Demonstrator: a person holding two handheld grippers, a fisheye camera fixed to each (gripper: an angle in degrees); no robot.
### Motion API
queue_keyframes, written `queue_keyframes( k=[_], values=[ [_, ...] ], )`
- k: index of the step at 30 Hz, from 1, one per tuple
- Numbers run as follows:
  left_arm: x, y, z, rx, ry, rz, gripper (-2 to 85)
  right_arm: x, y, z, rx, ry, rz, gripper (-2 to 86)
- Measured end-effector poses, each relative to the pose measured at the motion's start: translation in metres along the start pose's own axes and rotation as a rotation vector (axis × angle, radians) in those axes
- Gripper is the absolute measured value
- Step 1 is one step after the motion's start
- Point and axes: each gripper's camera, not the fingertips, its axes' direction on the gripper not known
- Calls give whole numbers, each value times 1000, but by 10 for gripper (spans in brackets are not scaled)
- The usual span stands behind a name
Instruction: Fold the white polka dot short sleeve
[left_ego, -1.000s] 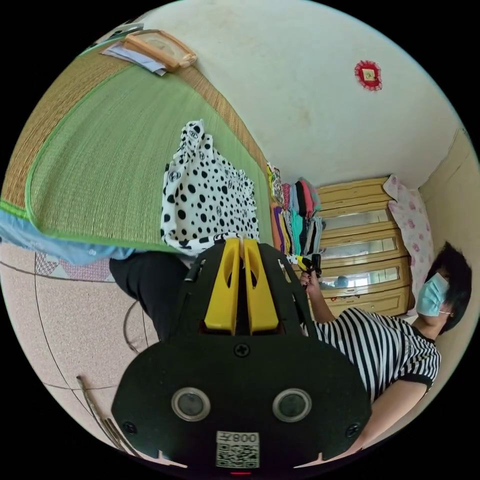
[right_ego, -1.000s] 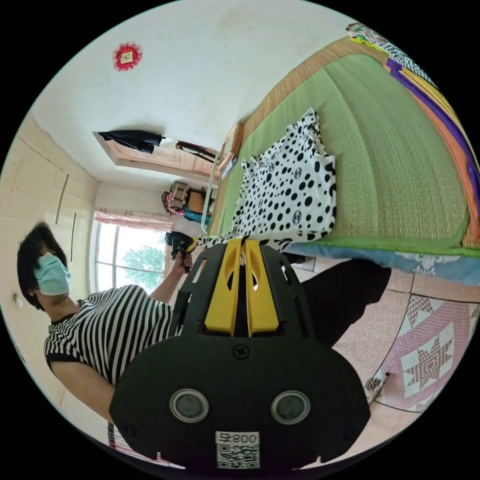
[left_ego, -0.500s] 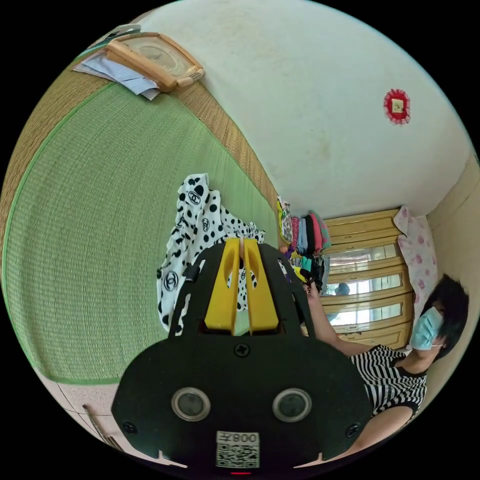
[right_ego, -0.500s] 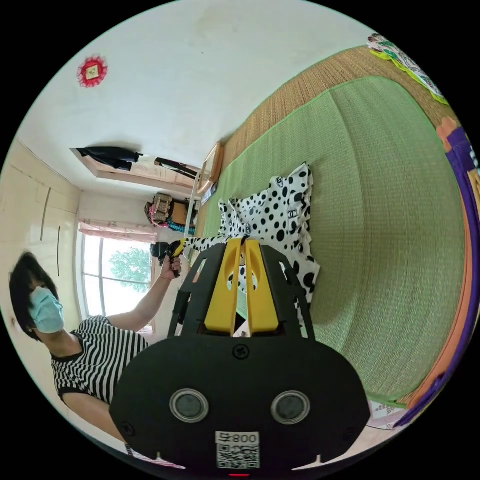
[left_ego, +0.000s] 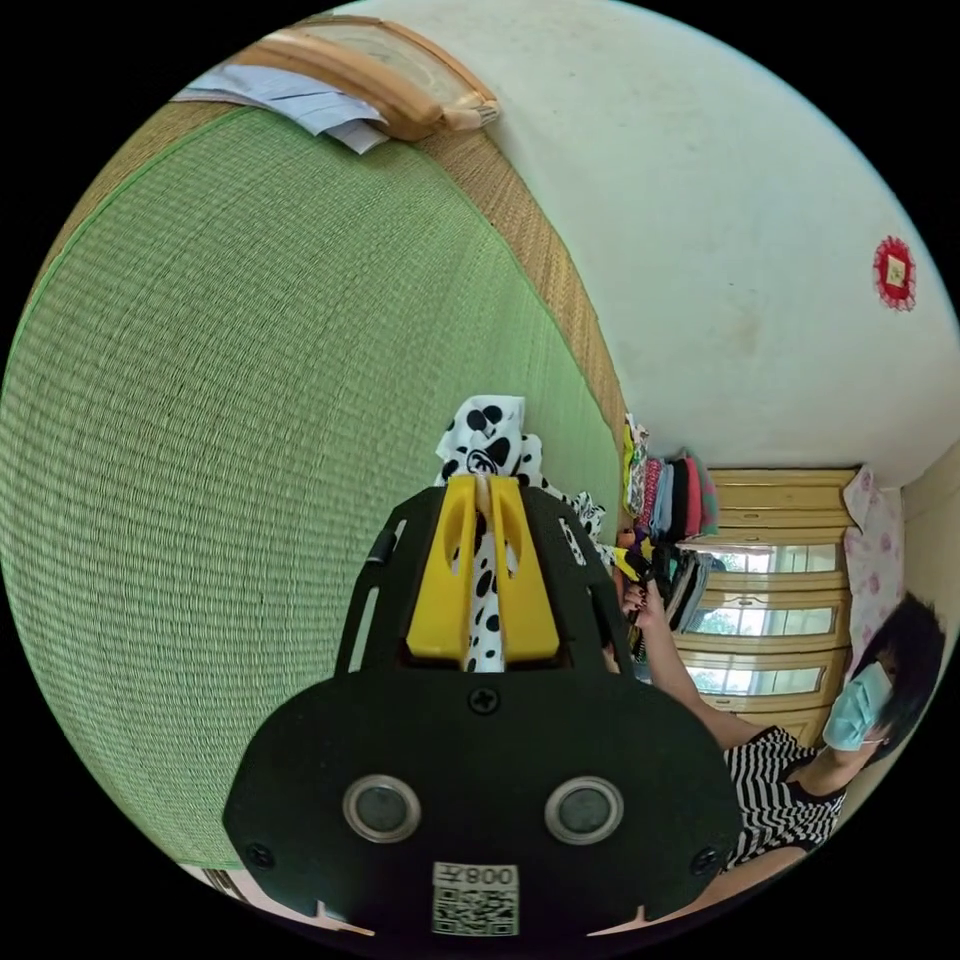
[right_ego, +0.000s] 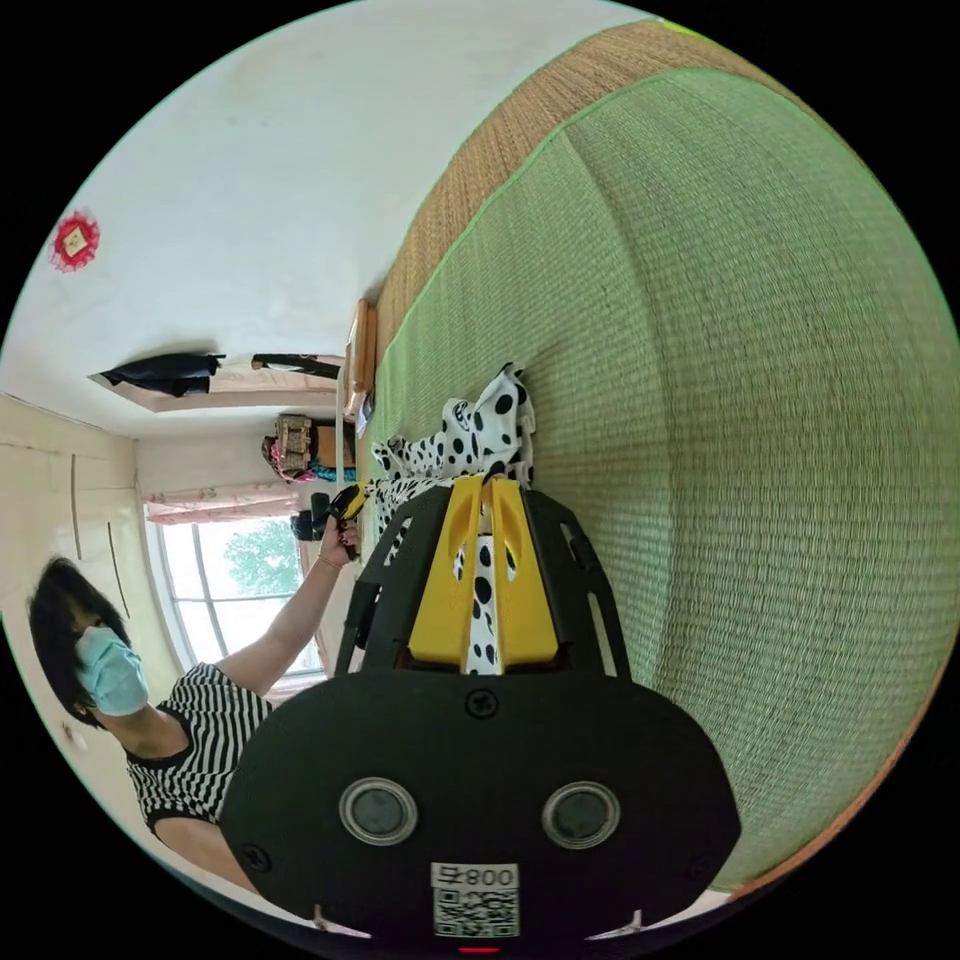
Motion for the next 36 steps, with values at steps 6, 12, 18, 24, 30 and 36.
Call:
queue_keyframes(
  k=[6,12,18,24,30,36],
  values=[
    [4,-28,24,30,-20,8,53,-4,-7,14,21,-9,-11,14],
    [16,-40,37,131,27,12,65,-18,-6,16,103,-30,-21,6],
    [51,-43,92,17,64,128,62,-55,0,40,139,-18,-98,2],
    [110,-55,172,-117,-151,347,70,-137,0,136,27,369,-327,0],
    [155,-71,246,-182,-376,505,65,-177,3,231,-44,763,-454,-3],
    [171,-74,286,-178,-527,551,18,-178,10,266,-46,781,-478,0]
  ],
)
